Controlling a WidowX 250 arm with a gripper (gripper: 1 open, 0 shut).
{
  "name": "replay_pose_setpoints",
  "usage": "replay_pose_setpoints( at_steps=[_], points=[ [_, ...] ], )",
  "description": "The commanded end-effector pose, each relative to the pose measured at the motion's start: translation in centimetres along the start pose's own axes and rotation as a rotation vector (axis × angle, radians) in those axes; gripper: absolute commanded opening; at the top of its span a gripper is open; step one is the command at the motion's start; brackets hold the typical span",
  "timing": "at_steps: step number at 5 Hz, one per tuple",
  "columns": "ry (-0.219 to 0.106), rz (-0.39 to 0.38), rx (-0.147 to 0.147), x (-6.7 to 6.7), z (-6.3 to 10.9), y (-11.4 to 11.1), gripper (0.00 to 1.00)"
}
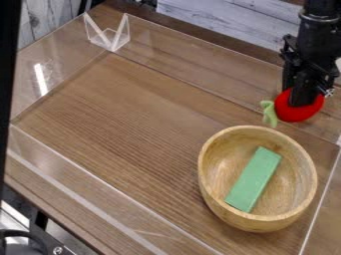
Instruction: Move the red object to the right side of the table
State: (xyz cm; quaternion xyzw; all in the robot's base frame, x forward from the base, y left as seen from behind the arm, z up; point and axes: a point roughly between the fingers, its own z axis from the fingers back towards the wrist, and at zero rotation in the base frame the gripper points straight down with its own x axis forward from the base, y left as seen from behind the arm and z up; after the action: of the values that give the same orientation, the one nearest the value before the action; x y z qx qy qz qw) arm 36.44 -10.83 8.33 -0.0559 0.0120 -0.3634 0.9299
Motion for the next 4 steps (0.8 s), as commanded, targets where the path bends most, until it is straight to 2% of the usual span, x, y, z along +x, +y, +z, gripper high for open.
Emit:
replay_pose_setpoints(
  at_steps=[1, 2, 3, 4],
  points=[
    [-0.06, 0.027, 0.025, 0.2, 1.4, 0.4, 0.0],
    [-0.061, 0.06, 0.02, 0.1, 0.7, 0.5, 0.0],
    [-0.065, 0.123, 0.018, -0.4, 0.6, 1.2, 1.0],
    [-0.074, 0.198, 0.022, -1.0, 1.0, 1.9, 0.0]
  ],
)
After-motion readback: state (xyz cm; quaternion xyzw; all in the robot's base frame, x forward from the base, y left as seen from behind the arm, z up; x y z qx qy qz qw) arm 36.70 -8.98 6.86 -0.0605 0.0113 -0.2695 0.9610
